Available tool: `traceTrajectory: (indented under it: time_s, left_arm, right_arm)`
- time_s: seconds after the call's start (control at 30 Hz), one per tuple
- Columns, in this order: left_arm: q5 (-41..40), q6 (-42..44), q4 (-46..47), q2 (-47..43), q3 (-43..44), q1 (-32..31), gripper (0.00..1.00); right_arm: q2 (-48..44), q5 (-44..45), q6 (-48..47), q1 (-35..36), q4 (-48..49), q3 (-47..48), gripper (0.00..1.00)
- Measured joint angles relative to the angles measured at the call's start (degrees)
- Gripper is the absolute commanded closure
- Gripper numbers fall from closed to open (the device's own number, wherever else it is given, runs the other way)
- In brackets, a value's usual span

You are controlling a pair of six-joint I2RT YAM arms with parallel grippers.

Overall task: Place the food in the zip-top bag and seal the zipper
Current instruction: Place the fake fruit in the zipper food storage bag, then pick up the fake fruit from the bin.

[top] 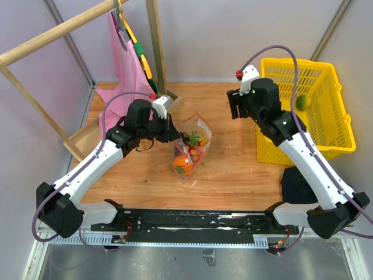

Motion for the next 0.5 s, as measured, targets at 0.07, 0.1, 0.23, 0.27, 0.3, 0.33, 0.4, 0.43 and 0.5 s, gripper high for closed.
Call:
traceTrajectory:
  time_s: [0.07,0.1,0.23,0.27,0.3,0.33,0.4,0.43,0.5]
  left_arm:
    - [0.0,0.0,0.0,0.0,0.0,0.0,1.00]
    - [0.0,0.0,0.0,0.0,0.0,0.0,1.00]
    - [0.0,0.0,0.0,0.0,0.0,0.0,1.00]
    - [0.0,0.0,0.0,0.0,0.0,0.0,1.00]
    - [0.0,0.0,0.0,0.0,0.0,0.0,1.00]
    - [0.0,0.0,0.0,0.0,0.0,0.0,1.00]
    - [0.0,0.0,0.0,0.0,0.0,0.0,1.00]
    - [0.0,0.0,0.0,0.0,0.0,0.0,1.00]
    - [0.0,0.0,0.0,0.0,0.0,0.0,1.00]
  right_arm:
    - [0.0,0.5,0.8,-4.3,-1.2,0.2,0.33]
    - [0.1,0.7,1.4,-6.4,-1.9,0.2,0.32]
    - [0.7,1.4,3.3,-15.2,-3.5,0.2,0.29]
    - [1.0,1.5,3.7,-17.5,-3.6,0.2,0.28]
    - [1.4,1.5,4.3,-19.8,-3.6,0.2,0.28]
    - [1.7,1.5,5.0,-22.2,-3.7,0.2,0.28]
    - [2.7,1.2,6.5,-26.7,-3.6,0.2,0.27]
    - [3.5,0.6,7.7,-29.4,-3.4,0.2,0.27]
    - [5.1,-0.4,9.6,-33.5,-3.0,0.2,0.26]
